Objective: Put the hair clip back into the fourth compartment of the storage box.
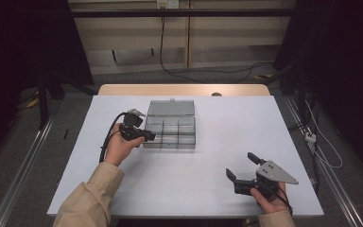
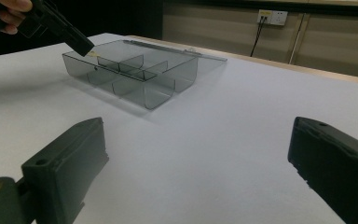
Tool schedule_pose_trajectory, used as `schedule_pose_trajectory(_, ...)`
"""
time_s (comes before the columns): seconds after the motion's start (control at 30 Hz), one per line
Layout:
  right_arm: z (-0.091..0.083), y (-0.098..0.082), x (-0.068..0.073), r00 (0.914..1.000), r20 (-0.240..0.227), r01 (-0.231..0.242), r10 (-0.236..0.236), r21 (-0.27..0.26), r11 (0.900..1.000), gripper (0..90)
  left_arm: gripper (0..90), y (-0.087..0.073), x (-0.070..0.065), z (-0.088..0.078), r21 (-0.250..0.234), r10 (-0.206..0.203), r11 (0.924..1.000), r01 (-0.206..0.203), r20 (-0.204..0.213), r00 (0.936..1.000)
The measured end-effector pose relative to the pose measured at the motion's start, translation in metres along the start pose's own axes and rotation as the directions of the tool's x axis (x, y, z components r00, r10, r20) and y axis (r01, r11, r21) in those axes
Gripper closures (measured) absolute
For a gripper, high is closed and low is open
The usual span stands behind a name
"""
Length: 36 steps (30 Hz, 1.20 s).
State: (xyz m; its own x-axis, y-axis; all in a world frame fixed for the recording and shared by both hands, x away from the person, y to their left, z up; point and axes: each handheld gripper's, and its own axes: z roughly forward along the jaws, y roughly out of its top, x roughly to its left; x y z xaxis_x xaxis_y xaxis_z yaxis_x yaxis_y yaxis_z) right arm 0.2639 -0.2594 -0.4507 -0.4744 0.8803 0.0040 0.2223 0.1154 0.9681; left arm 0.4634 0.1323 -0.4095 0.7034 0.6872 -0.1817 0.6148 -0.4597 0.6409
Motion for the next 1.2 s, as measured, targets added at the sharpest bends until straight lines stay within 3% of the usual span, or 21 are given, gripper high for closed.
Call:
schedule_pose_trajectory(0.9, -0.0001, 0.0002, 0.0003, 1.0000, -0.002, 0.002, -0.002, -0.001, 1.000, 3.7, 69.8, 0.0012, -0.0016, 0.0039, 0.001, 0.017, 0.9999, -0.017, -0.028, 0.9995)
schedule_pose_trajectory(1.2, -0.0007, -0.0002, 0.0000, 1.0000, -0.001, 0.004, -0.004, 0.001, 1.000, 3.7, 57.2, 0.0022, -0.0047, -0.0017, -0.010, 0.025, 0.9996, -0.025, -0.025, 0.9994)
